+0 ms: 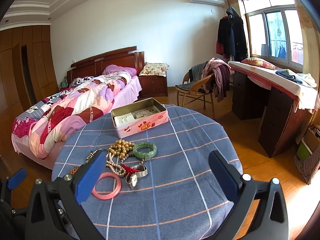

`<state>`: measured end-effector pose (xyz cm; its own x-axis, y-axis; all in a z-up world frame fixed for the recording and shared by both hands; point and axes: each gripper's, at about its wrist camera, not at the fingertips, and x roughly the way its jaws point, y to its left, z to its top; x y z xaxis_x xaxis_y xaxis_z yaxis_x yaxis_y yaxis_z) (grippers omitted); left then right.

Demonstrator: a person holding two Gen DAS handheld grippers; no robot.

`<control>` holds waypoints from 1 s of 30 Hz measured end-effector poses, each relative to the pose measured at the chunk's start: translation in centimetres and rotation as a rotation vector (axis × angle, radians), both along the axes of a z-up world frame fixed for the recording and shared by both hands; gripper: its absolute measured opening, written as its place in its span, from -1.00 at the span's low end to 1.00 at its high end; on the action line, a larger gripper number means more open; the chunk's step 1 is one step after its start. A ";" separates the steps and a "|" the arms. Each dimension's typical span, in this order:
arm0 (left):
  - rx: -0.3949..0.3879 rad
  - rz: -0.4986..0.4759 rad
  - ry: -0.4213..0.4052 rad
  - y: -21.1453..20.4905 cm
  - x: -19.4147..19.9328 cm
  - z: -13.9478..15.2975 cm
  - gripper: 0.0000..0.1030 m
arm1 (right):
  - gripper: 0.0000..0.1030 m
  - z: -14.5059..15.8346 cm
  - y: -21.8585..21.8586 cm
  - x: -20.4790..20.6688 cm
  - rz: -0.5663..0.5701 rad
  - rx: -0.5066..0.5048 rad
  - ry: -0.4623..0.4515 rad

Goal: Organize jewelry
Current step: 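Move both grippers toward the jewelry pile on the table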

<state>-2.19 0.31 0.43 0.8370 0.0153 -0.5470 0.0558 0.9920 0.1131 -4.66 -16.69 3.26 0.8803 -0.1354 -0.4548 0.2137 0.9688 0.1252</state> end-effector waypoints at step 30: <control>0.030 0.045 0.046 0.5 1.7 -1.8 0.81 | 1.00 -1.2 1.6 2.5 0.004 -0.018 0.113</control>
<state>-0.52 0.77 -1.40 0.8092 0.0694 -0.5835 0.0172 0.9898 0.1415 -2.13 -15.12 2.10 0.8239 -0.1411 -0.5489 0.2220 0.9715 0.0834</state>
